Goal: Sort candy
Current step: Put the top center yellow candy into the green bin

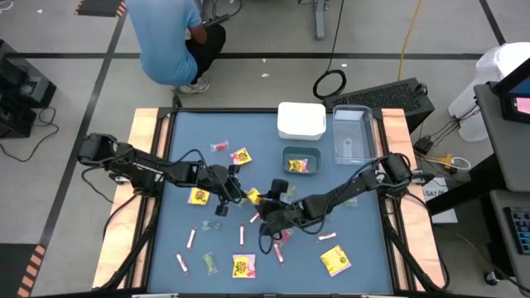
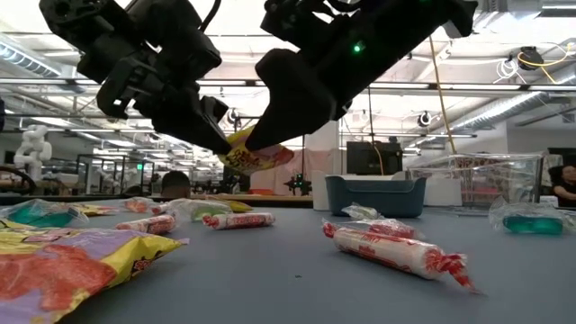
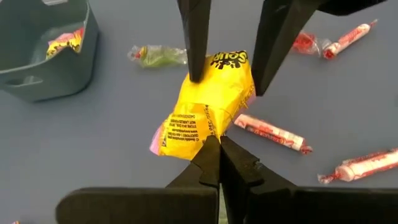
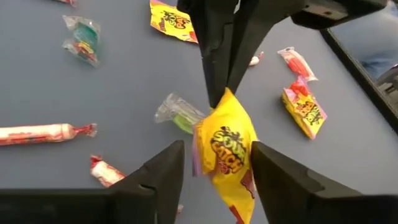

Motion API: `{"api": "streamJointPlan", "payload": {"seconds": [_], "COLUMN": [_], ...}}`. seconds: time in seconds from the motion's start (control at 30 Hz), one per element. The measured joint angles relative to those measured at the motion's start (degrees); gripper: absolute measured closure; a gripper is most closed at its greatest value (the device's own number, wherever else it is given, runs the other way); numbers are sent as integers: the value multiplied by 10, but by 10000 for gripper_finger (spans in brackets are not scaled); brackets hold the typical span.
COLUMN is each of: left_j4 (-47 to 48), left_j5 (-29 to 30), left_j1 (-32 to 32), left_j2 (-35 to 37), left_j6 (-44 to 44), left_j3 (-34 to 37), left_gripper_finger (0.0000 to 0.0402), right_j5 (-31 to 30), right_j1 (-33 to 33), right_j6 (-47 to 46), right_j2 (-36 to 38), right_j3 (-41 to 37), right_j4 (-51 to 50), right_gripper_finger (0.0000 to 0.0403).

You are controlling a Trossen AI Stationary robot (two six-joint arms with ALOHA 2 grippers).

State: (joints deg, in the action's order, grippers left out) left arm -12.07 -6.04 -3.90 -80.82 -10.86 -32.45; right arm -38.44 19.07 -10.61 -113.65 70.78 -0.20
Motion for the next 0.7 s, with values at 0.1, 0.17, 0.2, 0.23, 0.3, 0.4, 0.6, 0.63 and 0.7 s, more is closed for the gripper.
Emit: {"api": "streamJointPlan", "payload": {"seconds": [0.1, 0.17, 0.2, 0.23, 0.3, 0.4, 0.6, 0.63, 0.7], "left_j4": [0, -1, -3, -6, -14, -24, -16, -13, -7], "left_j5": [0, 0, 0, 0, 0, 0, 0, 0, 14], "left_j1": [0, 0, 0, 0, 0, 0, 0, 0, 0], "left_j2": [0, 0, 0, 0, 0, 0, 0, 0, 0], "left_j6": [0, 0, 0, 0, 5, 15, 46, 51, 72], "left_j3": [0, 0, 0, 0, 0, 0, 0, 0, 0], "left_gripper_finger": [399, 395, 392, 388, 379, 364, 320, 313, 299], "right_j5": [-1, -1, -1, -1, -2, -2, -2, -2, -2], "right_j1": [-1, -1, -2, -1, -1, -1, -1, -1, 1], "right_j6": [-7, -7, -7, -7, -7, -7, -3, -3, -3], "right_j2": [0, 0, 0, 0, 0, 0, 0, 0, 0], "right_j3": [0, 0, 0, 0, 0, 0, 0, 0, 0], "right_j4": [1, 1, 1, 1, 1, 1, 1, 1, 1], "right_gripper_finger": [254, 267, 274, 282, 297, 317, 343, 346, 351]}}
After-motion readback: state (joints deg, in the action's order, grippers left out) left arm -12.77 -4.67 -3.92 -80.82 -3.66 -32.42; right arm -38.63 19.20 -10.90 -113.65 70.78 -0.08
